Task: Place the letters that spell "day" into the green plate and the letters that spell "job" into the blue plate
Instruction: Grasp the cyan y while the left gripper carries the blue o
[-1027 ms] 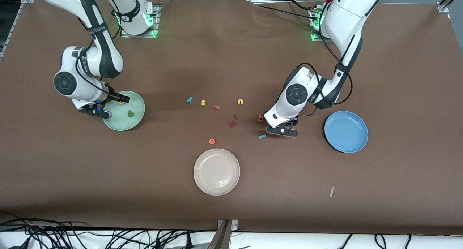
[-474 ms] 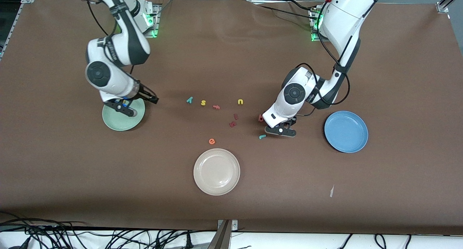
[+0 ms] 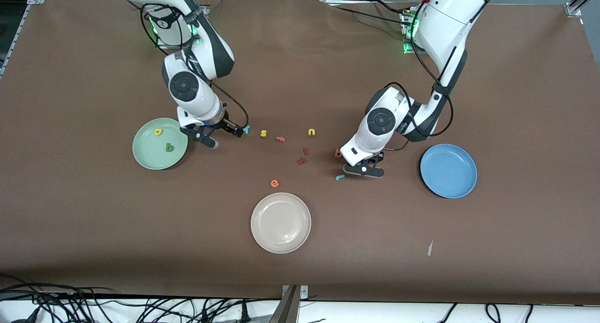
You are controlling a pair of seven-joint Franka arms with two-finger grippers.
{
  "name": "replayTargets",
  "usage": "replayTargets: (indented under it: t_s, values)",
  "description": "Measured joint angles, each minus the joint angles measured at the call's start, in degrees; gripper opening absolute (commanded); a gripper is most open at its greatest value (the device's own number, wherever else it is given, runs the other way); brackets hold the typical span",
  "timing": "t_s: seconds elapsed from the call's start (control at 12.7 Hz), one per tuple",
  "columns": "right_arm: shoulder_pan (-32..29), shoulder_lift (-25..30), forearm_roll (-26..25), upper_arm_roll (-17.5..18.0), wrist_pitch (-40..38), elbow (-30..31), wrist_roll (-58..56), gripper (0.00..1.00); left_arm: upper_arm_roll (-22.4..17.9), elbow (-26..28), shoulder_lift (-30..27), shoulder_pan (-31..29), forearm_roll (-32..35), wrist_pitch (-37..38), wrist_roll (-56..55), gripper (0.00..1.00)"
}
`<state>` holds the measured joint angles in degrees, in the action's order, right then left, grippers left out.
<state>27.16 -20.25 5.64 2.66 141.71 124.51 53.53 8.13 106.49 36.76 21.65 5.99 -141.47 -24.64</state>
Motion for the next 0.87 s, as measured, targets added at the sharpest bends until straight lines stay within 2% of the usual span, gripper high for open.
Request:
replayTargets:
  t_s: [0.24,0.4,0.47,0.55,0.71,0.79,0.87]
  values:
    - [2.6,-3.7,0.0,0.1,4.6,0.0,2.5,0.71,0.0,-0.2,0.0,0.0,0.0,0.0,-0.1,0.27]
    - [4.1,-5.6,0.0,0.1,7.2,0.0,3.7,0.65,0.0,-0.2,0.1,0.1,0.7,0.0,-0.1,0.22]
    - [4.5,-6.3,0.0,0.1,7.9,0.0,4.0,0.59,0.0,-0.2,0.1,0.2,1.2,0.0,-0.4,0.2]
    - [4.6,-6.6,0.0,0.1,8.1,0.0,4.1,0.49,0.1,-0.2,0.1,0.2,1.9,0.0,-1.0,0.17]
    - [4.5,-6.4,0.0,0.0,8.2,-0.1,4.1,0.13,0.0,-0.4,0.1,0.2,2.6,0.0,-1.5,0.13]
    - [4.5,-6.2,0.0,0.0,8.1,-0.1,4.1,0.03,-0.3,-0.8,0.0,0.1,2.7,0.0,-1.5,0.13]
    - [4.5,-6.2,0.0,-0.1,8.1,-0.1,4.1,0.0,-0.5,-1.3,-0.1,-0.3,2.8,0.3,-1.3,0.13]
